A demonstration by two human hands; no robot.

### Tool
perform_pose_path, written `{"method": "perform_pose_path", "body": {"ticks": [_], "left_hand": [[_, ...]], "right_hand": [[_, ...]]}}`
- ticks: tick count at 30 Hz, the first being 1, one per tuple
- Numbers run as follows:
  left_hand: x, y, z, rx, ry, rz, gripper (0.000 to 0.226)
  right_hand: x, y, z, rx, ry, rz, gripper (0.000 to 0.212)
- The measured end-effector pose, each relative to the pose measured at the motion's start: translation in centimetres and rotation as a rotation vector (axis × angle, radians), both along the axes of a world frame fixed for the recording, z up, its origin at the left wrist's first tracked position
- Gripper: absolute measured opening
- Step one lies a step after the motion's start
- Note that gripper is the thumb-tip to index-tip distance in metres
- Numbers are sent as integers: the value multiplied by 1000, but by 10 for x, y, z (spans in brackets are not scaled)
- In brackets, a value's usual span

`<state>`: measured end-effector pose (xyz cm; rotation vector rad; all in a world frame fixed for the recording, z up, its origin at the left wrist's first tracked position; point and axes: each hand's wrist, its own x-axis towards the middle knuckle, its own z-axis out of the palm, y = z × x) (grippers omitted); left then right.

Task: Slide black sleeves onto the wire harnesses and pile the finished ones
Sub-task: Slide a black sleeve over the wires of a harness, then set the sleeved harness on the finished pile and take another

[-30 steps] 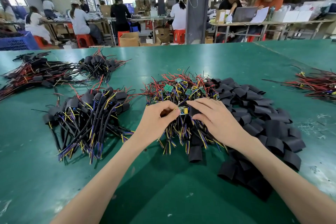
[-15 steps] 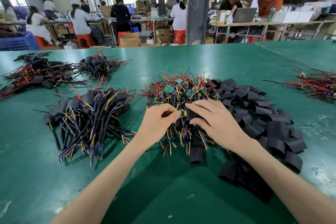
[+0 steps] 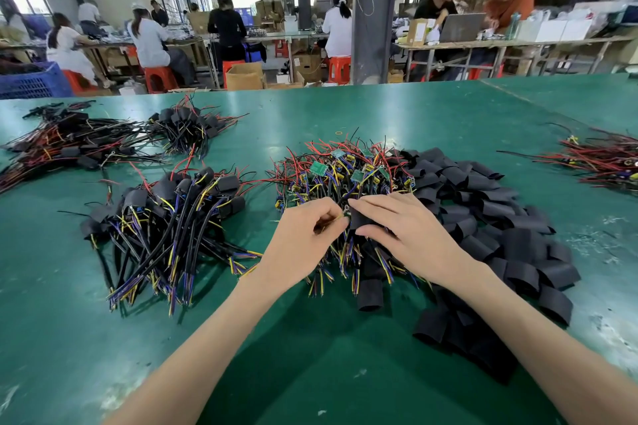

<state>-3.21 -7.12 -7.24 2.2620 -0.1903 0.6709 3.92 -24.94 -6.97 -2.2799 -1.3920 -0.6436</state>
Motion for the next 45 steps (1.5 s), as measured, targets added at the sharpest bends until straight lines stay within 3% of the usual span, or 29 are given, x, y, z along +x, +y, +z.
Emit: {"method": "perform_pose_path", "body": {"ticks": [5, 13, 17, 28, 33, 37, 39, 42, 45], "left_hand": [[1, 1, -1, 133, -62, -16, 12], [3, 0, -2, -59, 52, 74, 14], [3, 2, -1, -48, 49, 56, 3], [3, 3, 2, -92, 49, 86, 9], [3, 35, 21, 60, -266, 385, 6], [-4, 87, 34, 49, -426, 704, 35], [-8, 110, 30, 118, -331, 863, 35], [-11, 133, 18, 241, -34, 1090, 30], [-13, 135, 12, 222, 141, 1195, 33]], "right_hand": [[1, 1, 0, -8, 24, 23, 40], [1, 3, -1, 47, 15, 26, 38], [-1, 4, -1, 68, -2, 26, 38], [-2, 7, -5, 129, 47, 26, 43], [4, 1, 0, 212, 96, -104, 46], [15, -9, 3, 280, 103, -302, 37], [20, -13, 4, 278, 129, -405, 36], [26, -18, 4, 223, 163, -553, 32], [30, -23, 4, 120, 233, -671, 33]]}}
